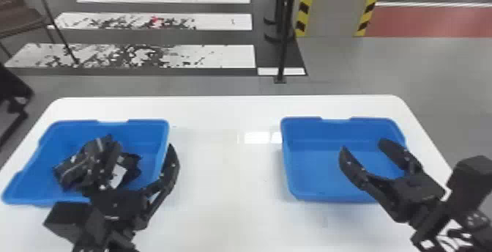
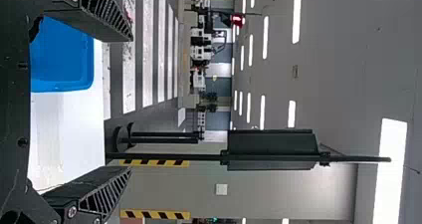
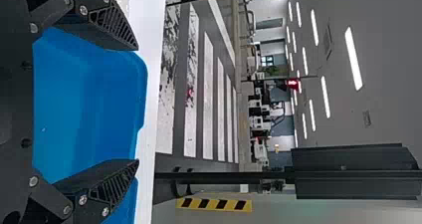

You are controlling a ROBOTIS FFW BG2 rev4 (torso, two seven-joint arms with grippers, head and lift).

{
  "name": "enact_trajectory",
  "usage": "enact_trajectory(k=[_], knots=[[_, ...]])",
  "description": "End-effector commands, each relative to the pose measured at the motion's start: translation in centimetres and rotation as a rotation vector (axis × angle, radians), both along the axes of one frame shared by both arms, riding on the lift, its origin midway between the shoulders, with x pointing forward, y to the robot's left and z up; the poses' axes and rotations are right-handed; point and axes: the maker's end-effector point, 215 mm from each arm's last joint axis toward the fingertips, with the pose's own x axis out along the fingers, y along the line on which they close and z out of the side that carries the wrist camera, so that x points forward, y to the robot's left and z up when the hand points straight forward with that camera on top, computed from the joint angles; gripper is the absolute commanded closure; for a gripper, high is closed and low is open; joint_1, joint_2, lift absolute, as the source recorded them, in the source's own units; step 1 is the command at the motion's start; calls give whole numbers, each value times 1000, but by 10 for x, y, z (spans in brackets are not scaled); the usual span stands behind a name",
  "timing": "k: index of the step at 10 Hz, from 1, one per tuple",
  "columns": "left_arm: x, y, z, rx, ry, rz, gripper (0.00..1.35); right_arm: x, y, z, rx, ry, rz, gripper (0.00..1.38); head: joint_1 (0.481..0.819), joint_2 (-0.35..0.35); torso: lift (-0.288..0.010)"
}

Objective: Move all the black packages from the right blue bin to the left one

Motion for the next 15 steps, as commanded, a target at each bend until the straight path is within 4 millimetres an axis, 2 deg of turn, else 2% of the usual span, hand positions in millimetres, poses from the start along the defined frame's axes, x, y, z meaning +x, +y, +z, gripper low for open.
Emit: enact_trajectory(k=[1, 7, 15], knots=[[0, 0, -2, -1, 7, 1, 128, 1, -1, 0, -3, 0, -1, 245, 695, -10, -154], [-1, 7, -8, -12, 34, 15, 128, -2, 0, 6, -8, -20, 1, 249, 695, -4, -154], [-1, 7, -4, -11, 22, 17, 128, -2, 0, 6, -6, -25, 1, 285, 695, 0, -154]])
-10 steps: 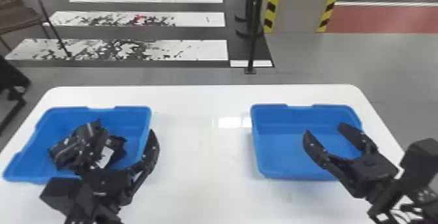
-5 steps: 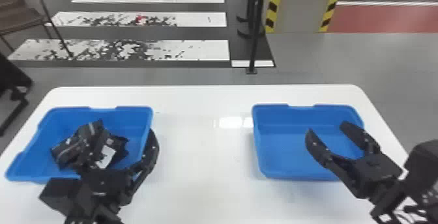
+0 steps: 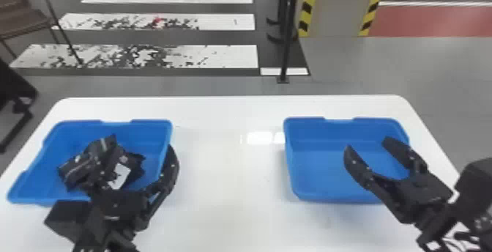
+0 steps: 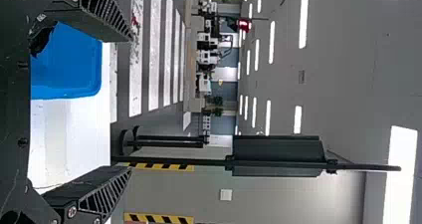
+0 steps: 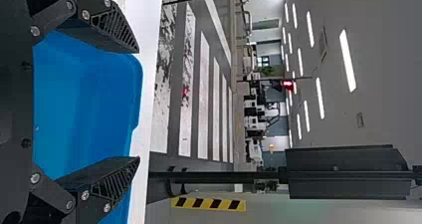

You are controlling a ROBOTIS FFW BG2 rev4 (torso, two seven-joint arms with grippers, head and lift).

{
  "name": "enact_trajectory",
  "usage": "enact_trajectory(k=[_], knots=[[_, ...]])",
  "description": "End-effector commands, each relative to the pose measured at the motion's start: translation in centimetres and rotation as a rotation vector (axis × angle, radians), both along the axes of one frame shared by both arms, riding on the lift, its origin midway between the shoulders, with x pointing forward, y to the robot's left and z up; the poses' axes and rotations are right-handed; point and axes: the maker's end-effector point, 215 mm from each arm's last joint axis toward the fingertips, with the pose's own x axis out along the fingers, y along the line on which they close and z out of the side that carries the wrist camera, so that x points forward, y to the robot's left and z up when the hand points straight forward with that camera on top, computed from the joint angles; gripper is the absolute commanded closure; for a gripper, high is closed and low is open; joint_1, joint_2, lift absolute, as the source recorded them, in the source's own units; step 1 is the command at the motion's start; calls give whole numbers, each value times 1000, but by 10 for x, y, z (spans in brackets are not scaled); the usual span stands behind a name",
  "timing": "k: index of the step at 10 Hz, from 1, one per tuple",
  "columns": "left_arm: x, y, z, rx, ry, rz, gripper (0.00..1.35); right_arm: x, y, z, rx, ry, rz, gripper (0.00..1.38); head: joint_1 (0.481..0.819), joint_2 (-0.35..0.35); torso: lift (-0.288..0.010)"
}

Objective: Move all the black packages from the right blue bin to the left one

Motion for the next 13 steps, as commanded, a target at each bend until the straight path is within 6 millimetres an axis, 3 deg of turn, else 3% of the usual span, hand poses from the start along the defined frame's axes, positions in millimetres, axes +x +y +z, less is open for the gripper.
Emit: enact_trajectory(k=[1, 13], knots=[[0, 0, 0, 0, -1, 0, 128, 0, 0, 1, 0, -4, 1, 285, 695, -1, -154], [-3, 2, 0, 1, -3, 4, 128, -3, -3, 4, 13, -17, -8, 285, 695, -2, -154]])
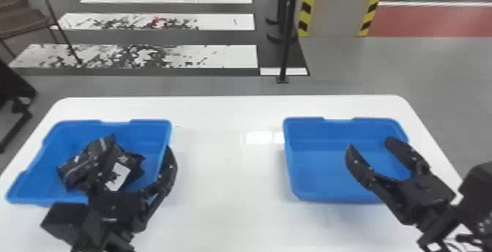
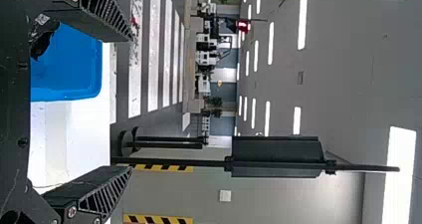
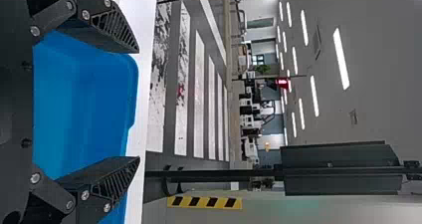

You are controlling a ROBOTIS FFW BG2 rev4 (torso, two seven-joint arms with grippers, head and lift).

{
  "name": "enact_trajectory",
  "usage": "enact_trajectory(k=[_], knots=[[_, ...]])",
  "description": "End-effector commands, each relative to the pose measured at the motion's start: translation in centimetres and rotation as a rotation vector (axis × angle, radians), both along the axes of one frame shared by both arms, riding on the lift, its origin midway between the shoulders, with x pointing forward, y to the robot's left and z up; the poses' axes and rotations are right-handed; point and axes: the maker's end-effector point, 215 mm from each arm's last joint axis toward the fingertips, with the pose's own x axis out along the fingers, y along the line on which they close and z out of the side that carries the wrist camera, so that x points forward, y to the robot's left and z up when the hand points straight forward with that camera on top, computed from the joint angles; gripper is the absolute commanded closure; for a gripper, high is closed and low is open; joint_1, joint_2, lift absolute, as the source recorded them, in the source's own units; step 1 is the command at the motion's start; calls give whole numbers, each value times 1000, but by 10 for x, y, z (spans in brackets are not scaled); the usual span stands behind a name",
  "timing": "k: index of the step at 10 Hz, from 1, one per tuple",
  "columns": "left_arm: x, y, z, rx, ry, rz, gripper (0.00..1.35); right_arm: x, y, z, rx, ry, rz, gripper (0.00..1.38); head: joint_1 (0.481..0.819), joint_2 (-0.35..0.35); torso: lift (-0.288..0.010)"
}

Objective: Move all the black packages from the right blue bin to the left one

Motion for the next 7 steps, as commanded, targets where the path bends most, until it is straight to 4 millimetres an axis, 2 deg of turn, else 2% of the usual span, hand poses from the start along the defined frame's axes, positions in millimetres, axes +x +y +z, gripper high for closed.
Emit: enact_trajectory(k=[1, 7], knots=[[0, 0, 0, 0, -1, 0, 128, -1, 0, 2, 8, -8, 0, 285, 695, -2, -154], [-1, -3, 4, -2, -10, -1, 128, -3, 0, 4, 31, -19, -4, 285, 695, -4, -154]])
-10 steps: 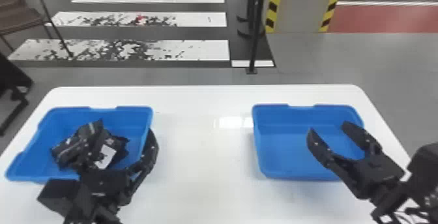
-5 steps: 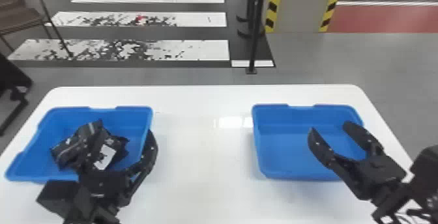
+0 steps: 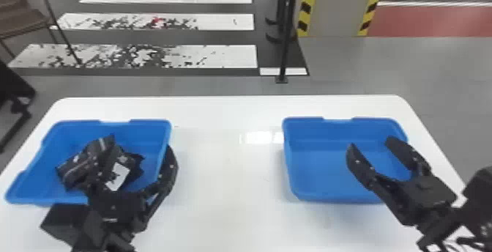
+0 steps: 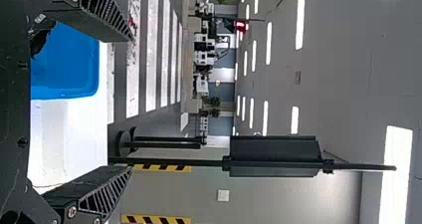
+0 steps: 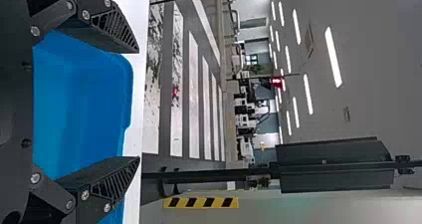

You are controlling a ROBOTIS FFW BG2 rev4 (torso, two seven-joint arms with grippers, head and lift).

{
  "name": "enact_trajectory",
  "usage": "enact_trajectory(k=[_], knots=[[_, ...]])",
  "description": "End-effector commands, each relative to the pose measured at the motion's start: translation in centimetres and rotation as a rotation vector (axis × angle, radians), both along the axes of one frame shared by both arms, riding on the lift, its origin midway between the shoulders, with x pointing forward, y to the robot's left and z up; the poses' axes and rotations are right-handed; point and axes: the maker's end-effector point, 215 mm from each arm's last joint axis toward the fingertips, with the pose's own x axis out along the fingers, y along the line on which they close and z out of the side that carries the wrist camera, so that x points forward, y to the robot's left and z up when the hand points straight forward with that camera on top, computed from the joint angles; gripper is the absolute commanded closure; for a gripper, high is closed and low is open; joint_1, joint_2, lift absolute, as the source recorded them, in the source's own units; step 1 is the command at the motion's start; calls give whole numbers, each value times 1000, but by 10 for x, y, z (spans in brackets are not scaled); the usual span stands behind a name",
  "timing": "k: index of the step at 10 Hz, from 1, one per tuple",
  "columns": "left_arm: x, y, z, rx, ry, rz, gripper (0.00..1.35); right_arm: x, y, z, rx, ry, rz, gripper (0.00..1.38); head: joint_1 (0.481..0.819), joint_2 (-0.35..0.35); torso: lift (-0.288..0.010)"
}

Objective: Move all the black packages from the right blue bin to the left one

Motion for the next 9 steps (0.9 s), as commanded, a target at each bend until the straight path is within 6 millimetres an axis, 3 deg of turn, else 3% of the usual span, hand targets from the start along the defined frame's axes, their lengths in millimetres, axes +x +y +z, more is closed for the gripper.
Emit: enact_trajectory(k=[1, 9], knots=[[0, -1, 1, -3, -3, -2, 128, 0, 0, 0, 3, -1, -1, 285, 695, -5, -154], [2, -3, 10, -10, -30, -8, 128, 0, -1, -1, 11, -6, -5, 285, 695, -10, -154]])
